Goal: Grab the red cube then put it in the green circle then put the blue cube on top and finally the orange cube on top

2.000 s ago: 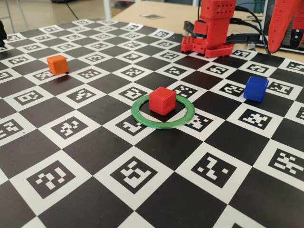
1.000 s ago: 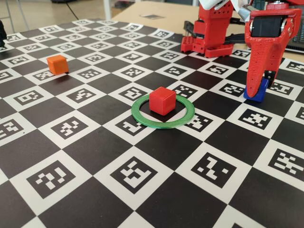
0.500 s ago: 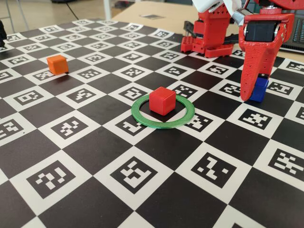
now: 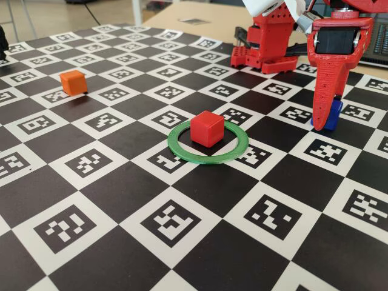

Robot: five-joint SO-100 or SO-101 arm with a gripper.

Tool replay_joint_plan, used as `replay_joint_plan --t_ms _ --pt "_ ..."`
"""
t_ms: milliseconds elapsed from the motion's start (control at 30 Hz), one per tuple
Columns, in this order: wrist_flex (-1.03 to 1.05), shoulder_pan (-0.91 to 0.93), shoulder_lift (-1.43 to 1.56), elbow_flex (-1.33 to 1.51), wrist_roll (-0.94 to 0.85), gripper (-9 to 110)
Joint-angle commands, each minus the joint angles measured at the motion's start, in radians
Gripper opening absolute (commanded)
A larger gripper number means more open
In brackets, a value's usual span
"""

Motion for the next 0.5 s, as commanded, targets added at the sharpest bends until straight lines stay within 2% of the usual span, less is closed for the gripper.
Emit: replay_joint_plan --t_ms 0,467 --pt "0.011 0.005 0.005 -0.026 -0.043 42" --pt "0.015 0.003 -0.005 -0.074 -0.066 35"
